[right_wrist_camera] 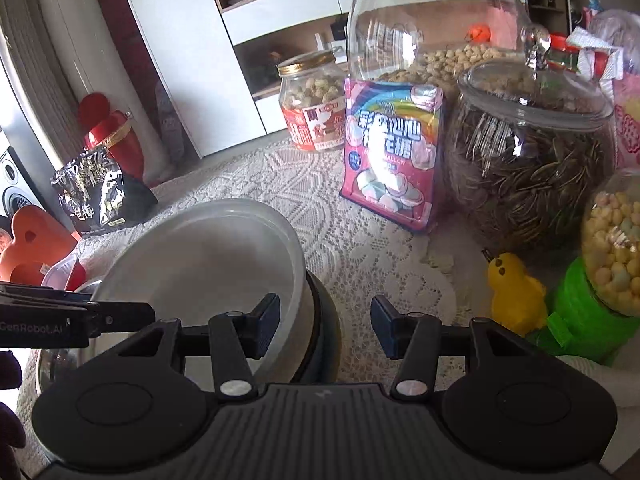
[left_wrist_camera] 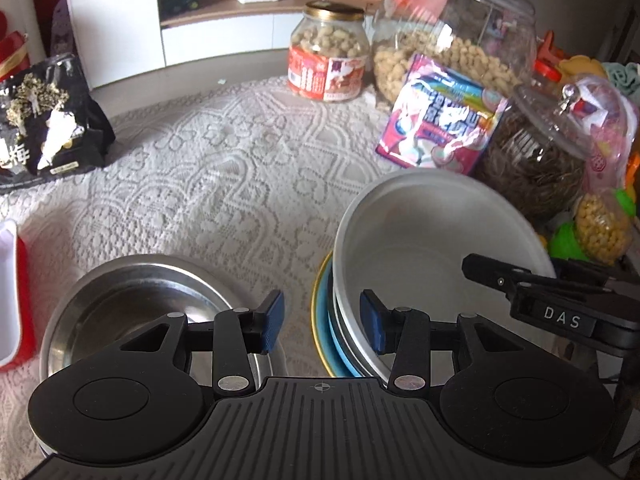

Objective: Organize plates and bowls
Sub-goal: 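Reach both grippers to the rim of the stacked bowls and close them, then lift the stacked bowls with both grippers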

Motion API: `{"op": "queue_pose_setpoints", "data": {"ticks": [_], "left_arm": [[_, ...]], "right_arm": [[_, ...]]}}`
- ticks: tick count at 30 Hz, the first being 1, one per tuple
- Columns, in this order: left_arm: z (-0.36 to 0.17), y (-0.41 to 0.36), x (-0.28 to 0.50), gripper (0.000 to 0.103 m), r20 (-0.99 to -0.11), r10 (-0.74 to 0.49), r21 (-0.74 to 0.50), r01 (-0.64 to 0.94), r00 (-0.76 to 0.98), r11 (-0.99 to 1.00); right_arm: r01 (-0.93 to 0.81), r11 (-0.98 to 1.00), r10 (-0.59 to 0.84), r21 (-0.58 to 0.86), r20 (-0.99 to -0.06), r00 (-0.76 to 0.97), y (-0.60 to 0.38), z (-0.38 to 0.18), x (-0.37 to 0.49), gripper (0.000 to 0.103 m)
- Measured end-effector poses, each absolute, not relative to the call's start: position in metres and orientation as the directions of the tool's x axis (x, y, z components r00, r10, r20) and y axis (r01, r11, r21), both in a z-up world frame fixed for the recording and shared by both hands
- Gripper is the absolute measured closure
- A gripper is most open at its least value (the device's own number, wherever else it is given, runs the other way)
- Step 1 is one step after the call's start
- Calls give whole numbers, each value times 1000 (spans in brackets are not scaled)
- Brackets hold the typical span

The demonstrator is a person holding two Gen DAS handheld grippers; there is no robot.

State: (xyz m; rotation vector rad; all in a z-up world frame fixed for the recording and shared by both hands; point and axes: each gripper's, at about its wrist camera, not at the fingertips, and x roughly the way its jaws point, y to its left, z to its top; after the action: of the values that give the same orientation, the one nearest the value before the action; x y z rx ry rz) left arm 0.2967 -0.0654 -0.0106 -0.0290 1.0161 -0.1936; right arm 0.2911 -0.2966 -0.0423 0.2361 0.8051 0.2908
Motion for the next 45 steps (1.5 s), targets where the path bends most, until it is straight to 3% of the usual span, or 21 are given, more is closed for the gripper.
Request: {"op": "queue_pose_setpoints", "data": {"ticks": [5,13,24,45], "left_arm": [[-25,-70,313,56,-883,-181,-125,155,432,980],[-33,-82,316,53,-903,-217,-164,170,371,972],[-18,-92,302,46,-919,-218,-170,170,328,971],[-10,-108,292,45,-929,-150,-67,245,338,967]], "right_arm": [[-179,870,479,459,-703,526,-304,-60,316,53],[-216,820,570,530,-724,388,-294,-77,315,51],[-168,775,617,609,-675,404,-305,-80,305,41],[-140,736,653,663,-640,404,-315,-92,291,41]]}}
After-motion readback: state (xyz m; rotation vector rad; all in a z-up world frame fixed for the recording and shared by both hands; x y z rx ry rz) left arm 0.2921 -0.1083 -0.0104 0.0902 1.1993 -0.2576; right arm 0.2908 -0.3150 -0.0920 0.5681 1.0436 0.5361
